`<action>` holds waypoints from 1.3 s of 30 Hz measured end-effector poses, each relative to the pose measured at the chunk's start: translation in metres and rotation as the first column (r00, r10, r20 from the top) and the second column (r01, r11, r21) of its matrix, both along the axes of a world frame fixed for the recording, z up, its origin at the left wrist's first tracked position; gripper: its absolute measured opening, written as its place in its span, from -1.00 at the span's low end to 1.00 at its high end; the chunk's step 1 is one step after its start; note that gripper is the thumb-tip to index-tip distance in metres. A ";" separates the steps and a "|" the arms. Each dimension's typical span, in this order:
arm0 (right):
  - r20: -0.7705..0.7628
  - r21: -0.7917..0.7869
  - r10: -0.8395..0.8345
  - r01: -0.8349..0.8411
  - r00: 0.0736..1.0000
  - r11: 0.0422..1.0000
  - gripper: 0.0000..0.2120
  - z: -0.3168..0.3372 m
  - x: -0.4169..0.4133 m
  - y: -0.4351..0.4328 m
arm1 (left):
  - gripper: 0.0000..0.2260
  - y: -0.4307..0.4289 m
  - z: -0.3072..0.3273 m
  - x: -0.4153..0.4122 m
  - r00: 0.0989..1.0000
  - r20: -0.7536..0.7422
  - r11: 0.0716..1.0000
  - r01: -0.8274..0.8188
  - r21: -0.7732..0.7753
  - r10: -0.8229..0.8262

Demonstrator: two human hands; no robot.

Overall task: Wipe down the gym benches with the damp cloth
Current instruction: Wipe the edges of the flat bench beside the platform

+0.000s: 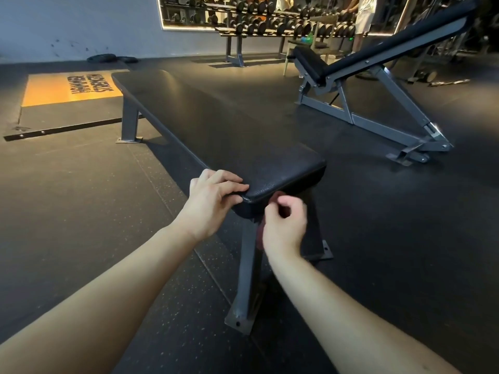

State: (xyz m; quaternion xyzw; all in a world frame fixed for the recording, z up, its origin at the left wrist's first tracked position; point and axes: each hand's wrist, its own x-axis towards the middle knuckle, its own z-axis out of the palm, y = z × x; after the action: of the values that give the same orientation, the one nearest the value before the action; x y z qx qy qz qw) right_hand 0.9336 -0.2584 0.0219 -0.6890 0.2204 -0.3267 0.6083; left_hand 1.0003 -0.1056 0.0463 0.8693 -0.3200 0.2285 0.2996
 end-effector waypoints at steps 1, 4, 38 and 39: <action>0.006 -0.029 0.057 -0.057 0.998 0.998 -0.84 -0.002 -0.009 0.009 | -0.77 0.001 0.000 0.002 1.000 0.012 1.000 0.000 0.001 0.000; 0.018 -0.064 0.179 -0.177 0.984 0.982 -0.85 -0.003 -0.022 0.022 | -0.69 0.007 0.000 0.007 0.999 0.009 0.999 -0.039 -0.008 0.039; -0.058 -0.063 0.169 -0.172 0.984 0.983 -0.85 -0.001 -0.029 0.022 | -0.76 0.010 -0.003 0.006 0.992 -0.109 0.991 -0.076 -0.112 0.064; -0.090 -0.078 0.230 -0.237 0.969 0.968 -0.86 -0.002 -0.035 0.022 | -0.75 0.012 0.000 0.004 0.992 -0.105 0.994 -0.075 -0.084 0.066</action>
State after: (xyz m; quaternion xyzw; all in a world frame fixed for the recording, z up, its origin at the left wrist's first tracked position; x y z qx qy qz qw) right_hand 0.8988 -0.2367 0.0195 -0.7489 0.1475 -0.2341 0.6022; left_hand 1.0038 -0.0940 0.0458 0.8766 -0.2631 0.2081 0.3451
